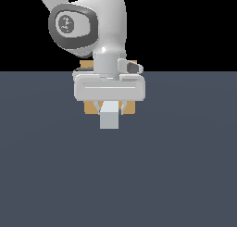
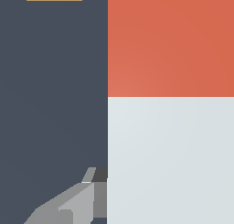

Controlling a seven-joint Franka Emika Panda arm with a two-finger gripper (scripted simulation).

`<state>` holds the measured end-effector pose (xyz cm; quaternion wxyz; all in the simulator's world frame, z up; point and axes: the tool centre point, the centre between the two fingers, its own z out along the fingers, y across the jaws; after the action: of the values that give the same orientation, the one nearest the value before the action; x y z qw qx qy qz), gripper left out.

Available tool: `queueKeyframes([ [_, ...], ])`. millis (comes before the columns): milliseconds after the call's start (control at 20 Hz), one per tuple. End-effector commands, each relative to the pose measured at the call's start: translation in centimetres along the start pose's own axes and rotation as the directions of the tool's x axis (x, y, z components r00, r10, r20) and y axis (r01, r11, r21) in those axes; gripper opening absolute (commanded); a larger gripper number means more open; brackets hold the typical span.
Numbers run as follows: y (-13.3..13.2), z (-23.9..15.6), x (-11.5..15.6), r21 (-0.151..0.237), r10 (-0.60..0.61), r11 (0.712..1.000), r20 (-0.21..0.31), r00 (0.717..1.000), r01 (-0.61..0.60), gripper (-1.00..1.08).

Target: Insert the peg into the horizontal hole in a box.

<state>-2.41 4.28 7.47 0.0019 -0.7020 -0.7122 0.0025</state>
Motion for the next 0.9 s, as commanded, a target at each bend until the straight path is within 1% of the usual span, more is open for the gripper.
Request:
queueKeyframes([
  [0, 0.1, -0.2, 0.5, -0.005, -0.001, 1.000, -0.001, 1.000, 0.001, -1.00],
  [200, 0.1, -0.3, 2.4, -0.006, -0.001, 1.000, -0.001, 1.000, 0.001, -1.00],
  [600, 0.1, -0.4, 8.9, -0.009, -0.001, 1.000, -0.001, 1.000, 0.001, -1.00],
  [850, 0.1, -0.5, 11.6, -0.010, -0.001, 1.000, -0.001, 1.000, 0.001, -1.00],
])
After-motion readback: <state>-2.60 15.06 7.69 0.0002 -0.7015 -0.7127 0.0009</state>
